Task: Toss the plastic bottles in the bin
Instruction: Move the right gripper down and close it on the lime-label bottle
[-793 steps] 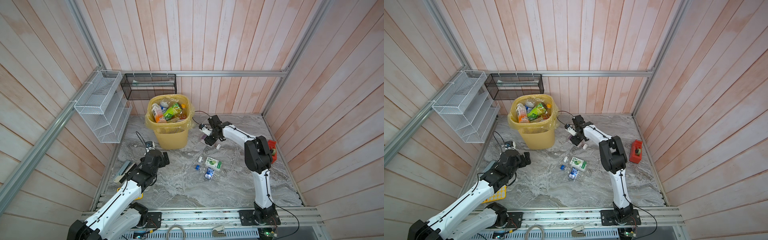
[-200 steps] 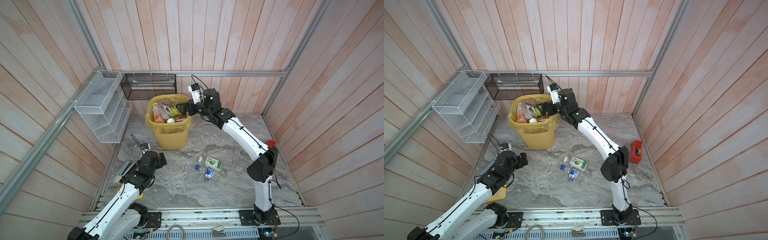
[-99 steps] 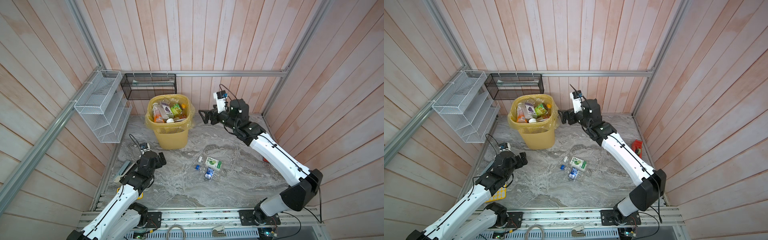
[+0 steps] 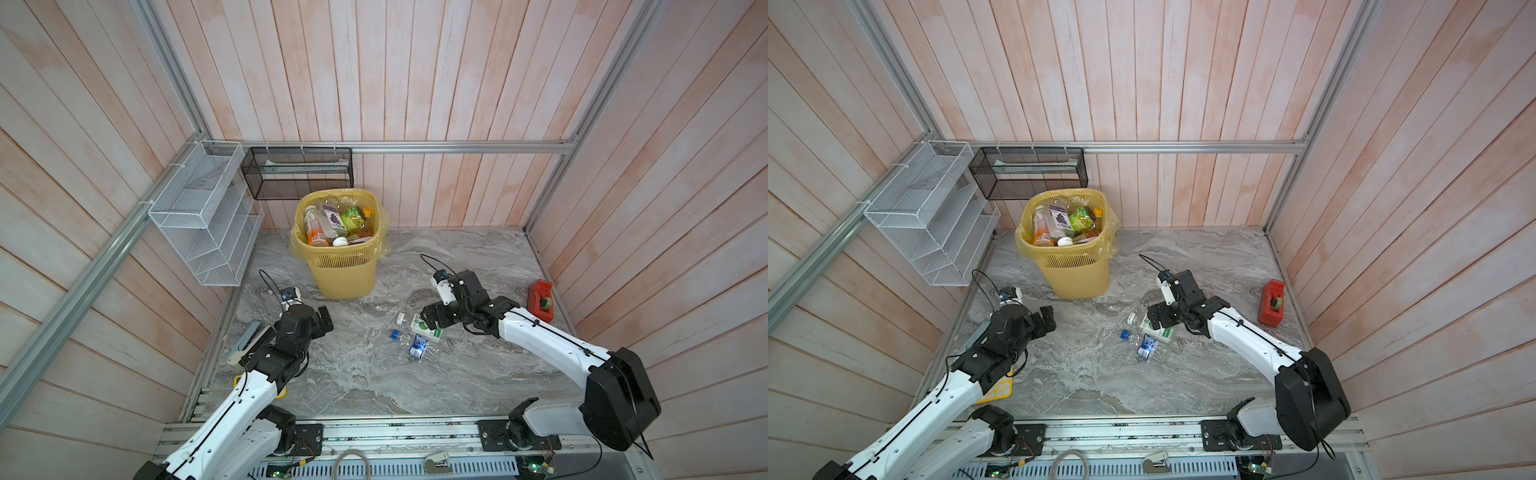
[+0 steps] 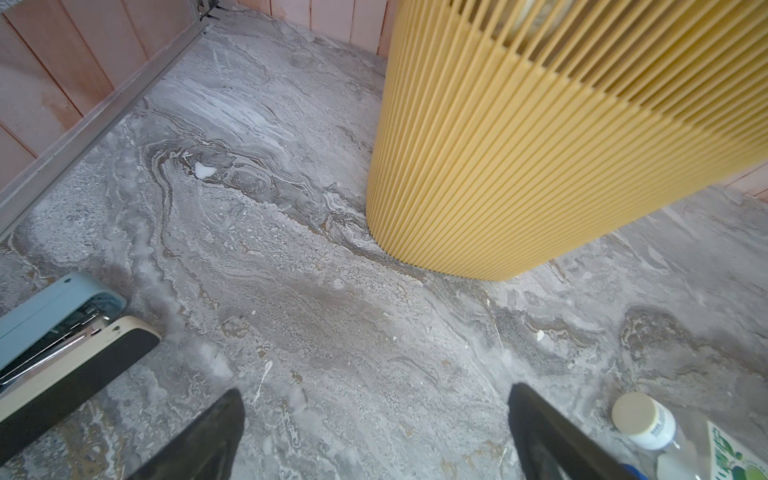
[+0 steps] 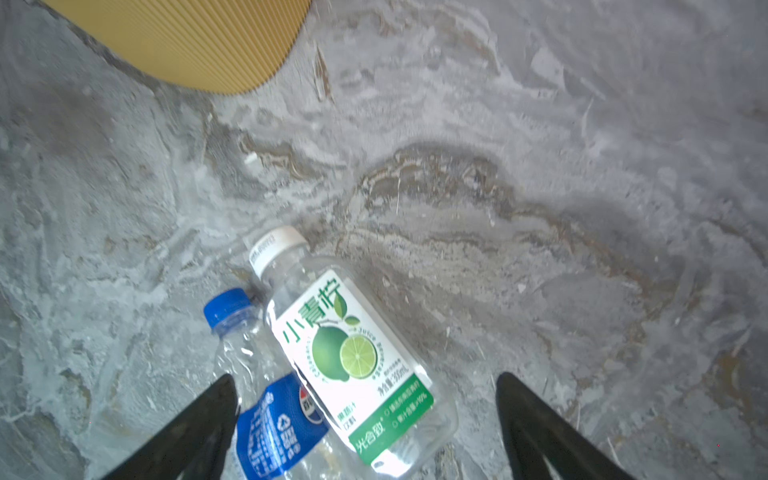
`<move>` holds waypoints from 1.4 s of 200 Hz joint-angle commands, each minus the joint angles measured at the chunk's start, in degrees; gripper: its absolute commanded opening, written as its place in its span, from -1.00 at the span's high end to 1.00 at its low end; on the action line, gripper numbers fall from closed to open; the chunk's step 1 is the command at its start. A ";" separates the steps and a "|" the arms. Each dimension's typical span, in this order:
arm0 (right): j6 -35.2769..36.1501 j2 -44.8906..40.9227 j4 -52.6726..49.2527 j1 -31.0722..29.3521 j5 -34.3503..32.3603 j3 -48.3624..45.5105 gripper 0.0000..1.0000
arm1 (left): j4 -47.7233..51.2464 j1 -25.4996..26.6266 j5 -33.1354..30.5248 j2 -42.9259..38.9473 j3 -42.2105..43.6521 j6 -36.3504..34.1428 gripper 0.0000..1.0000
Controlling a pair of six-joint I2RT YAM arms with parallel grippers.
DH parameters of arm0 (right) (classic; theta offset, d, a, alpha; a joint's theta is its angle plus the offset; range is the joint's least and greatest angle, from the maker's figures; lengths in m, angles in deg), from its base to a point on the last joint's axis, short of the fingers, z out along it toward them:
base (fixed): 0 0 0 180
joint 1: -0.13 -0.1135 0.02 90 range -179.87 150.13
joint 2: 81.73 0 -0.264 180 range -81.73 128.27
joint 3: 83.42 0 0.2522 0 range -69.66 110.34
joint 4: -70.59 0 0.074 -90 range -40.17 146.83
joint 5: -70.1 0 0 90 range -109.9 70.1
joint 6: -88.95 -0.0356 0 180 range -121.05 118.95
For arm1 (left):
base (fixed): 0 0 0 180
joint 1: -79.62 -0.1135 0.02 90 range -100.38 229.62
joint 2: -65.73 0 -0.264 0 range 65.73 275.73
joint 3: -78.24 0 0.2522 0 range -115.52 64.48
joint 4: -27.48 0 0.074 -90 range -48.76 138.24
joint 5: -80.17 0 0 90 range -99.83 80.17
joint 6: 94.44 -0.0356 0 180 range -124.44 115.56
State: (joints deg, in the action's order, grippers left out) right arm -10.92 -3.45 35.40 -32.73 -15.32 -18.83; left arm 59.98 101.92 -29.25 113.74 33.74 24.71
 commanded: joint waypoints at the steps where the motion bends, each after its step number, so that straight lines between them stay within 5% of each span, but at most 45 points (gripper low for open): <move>1: 1.14 -0.46 -2.71 -0.04 1.18 -1.20 -0.91 | -0.91 0.44 1.03 0.19 0.44 -0.40 -1.00; 111: 5.29 9.25 -4.92 -2.42 -3.12 1.20 -0.93 | -0.72 0.63 1.08 0.34 0.89 0.12 -1.00; 231: -2.84 15.77 -3.09 0.74 -9.33 5.32 -0.41 | -0.26 0.65 0.39 0.83 0.77 0.38 -1.00; 280: -2.90 15.16 -5.03 0.74 -10.09 8.11 -0.84 | -0.45 0.68 0.79 1.81 0.29 0.15 -1.00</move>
State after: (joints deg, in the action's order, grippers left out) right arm -13.30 11.74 32.51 -32.19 -23.56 -13.37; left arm 59.85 102.40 -28.29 115.38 33.76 24.75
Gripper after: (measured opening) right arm 0.904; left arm 0.997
